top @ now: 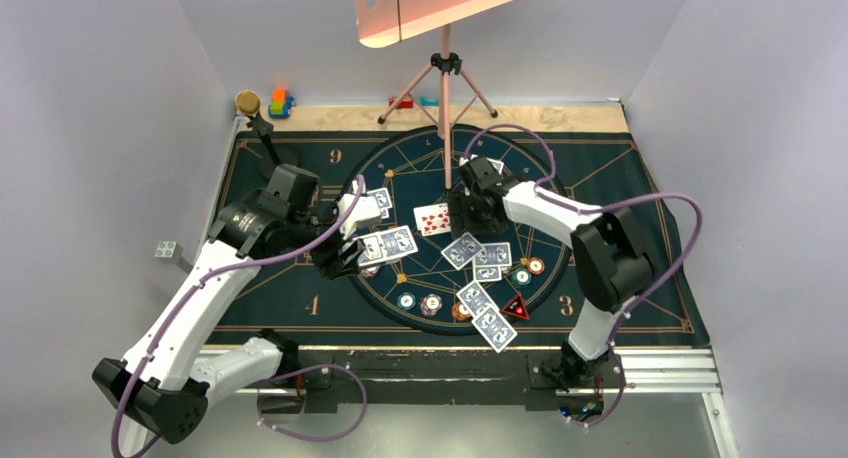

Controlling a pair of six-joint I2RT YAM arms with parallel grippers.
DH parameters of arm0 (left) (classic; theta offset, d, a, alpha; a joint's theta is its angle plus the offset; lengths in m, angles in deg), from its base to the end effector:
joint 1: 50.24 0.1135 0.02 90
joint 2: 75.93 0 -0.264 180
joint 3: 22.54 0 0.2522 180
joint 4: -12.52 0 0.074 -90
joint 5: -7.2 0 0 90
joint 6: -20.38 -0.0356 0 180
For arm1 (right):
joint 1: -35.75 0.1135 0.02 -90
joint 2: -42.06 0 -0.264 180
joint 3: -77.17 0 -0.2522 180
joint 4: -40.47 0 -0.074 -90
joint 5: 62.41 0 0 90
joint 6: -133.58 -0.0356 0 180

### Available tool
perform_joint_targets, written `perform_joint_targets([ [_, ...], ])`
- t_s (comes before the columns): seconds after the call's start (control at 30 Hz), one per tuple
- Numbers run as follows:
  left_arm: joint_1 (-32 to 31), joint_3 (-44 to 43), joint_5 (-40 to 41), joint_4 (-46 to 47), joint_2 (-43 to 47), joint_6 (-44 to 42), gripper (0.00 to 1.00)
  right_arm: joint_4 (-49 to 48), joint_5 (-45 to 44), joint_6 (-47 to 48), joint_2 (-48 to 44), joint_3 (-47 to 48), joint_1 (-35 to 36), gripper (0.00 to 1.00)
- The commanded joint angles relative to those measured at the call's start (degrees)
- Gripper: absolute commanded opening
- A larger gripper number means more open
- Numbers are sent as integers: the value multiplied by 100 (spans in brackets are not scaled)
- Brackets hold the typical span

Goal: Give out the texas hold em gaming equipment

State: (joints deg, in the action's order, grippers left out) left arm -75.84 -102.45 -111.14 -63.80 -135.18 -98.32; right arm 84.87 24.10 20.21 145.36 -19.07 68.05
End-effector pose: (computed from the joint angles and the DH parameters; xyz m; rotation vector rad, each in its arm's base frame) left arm 0.1554 -0.0932 0.3424 1.2977 2.1085 -0.6023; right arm 0.3110 0.1940 0.1877 -0.1914 2.6964 0.2193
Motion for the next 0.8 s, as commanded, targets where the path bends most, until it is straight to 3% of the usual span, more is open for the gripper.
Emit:
perform_joint_targets([
  [0.0,29,-318,-109,-44,18,-116,0,13,118,-166,-1132,-562,140,79],
  [0.27,29,-380,-86,-101,68,-114,0,325,-135,-195,-1614,-859,977,71],
  [0.77,29,-233,39,-38,207,-122,0,-76,483,122,-1377,-1315,1252,48],
])
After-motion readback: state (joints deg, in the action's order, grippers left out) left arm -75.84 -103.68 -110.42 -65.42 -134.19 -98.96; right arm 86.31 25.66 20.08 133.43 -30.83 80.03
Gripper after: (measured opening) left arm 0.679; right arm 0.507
